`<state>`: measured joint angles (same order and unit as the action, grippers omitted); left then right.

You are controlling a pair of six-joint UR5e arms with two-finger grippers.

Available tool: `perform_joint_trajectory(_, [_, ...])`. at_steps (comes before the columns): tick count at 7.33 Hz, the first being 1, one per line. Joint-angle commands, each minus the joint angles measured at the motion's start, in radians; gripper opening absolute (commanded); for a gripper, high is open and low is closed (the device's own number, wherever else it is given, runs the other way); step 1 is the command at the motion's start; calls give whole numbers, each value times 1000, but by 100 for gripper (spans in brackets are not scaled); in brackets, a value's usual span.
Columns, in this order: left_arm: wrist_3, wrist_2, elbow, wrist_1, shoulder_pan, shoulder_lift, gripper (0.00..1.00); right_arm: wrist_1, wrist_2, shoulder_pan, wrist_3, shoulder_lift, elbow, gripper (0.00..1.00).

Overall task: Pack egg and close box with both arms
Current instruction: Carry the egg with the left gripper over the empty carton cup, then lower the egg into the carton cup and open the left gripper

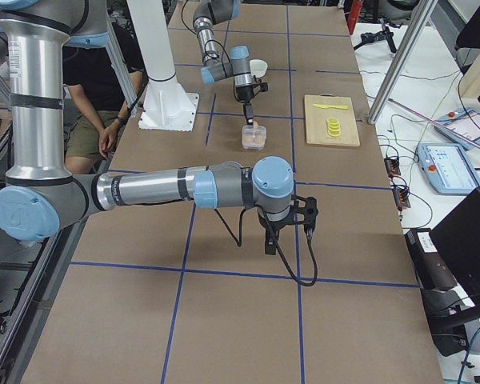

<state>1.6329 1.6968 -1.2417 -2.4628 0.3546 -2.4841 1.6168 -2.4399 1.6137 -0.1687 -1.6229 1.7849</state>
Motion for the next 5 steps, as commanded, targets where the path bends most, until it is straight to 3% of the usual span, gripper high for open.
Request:
perform_joint_trajectory(1, [-5,0,-4,1,1,4,100,0,1,0,0,0,-1,100])
perform_joint_trajectory(3, [-8,23,-50,10,36,17,100,-1,1,0,0,2,5,100])
perform_joint_trajectory(5, [-11,192,-160,72,125,112,100,-2,1,-17,-11,6,43,100])
